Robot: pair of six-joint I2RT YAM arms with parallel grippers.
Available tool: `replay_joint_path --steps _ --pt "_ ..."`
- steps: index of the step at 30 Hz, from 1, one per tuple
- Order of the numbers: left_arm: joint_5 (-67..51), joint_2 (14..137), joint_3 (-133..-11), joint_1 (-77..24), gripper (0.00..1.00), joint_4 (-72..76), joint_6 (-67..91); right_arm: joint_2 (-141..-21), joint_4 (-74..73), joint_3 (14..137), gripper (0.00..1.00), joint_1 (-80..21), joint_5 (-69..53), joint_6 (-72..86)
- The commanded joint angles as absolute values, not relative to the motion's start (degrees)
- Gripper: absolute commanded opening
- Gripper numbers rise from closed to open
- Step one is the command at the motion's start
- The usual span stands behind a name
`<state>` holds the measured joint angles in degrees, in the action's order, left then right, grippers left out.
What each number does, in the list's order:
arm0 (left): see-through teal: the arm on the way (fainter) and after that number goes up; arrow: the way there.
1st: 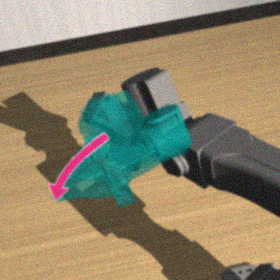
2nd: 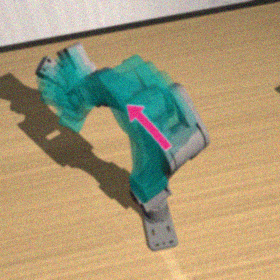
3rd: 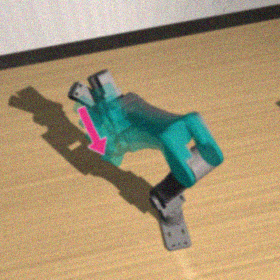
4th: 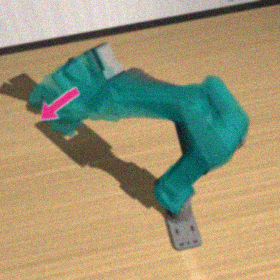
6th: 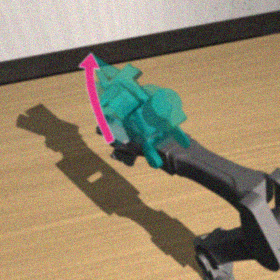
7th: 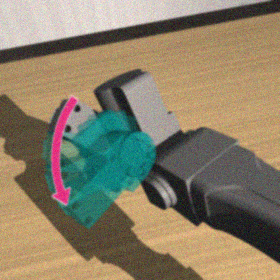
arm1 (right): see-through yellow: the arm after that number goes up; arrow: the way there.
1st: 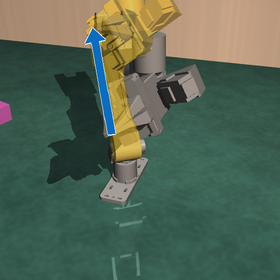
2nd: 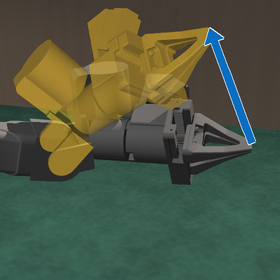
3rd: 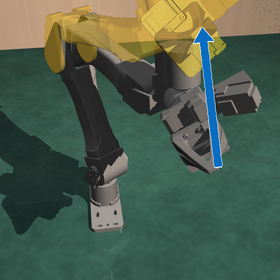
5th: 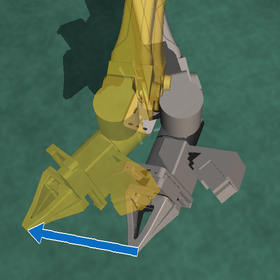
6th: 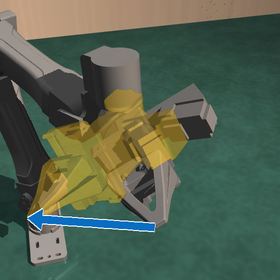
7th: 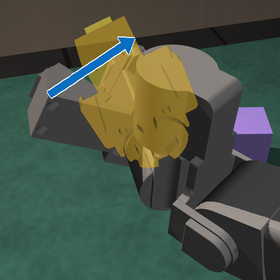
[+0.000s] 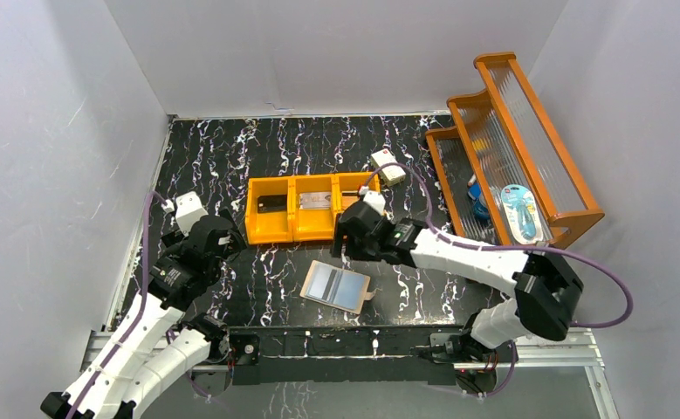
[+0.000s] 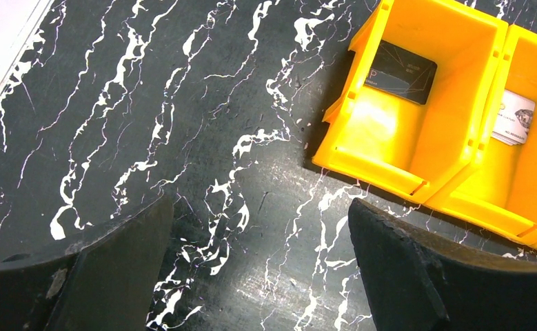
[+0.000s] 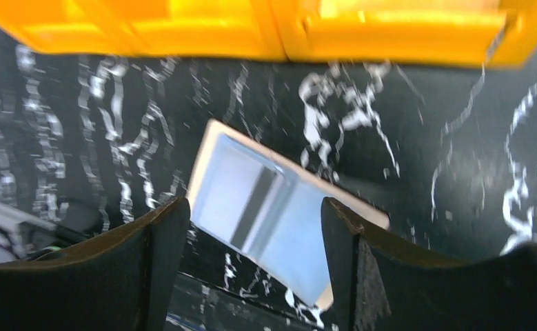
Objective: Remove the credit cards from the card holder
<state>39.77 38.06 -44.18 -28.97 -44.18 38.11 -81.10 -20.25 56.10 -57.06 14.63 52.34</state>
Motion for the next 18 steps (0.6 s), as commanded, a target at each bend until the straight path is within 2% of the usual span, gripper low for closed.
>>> replay_joint_path --steps 1,7,18 --pt "41.6 37.76 -45.64 -28.75 0.98 -44.68 38.21 -85.5 -33.02 62.6 0.81 -65.0 26.24 63.53" --pt "42.18 37.35 -45.55 -28.74 0.98 -44.82 38.5 -93.33 -36.66 67.86 0.85 -71.11 30.41 70.04" --pt "42.76 36.74 -45.69 -28.74 0.98 -45.18 38.94 -99.4 -35.4 71.24 0.85 -71.85 29.86 72.29"
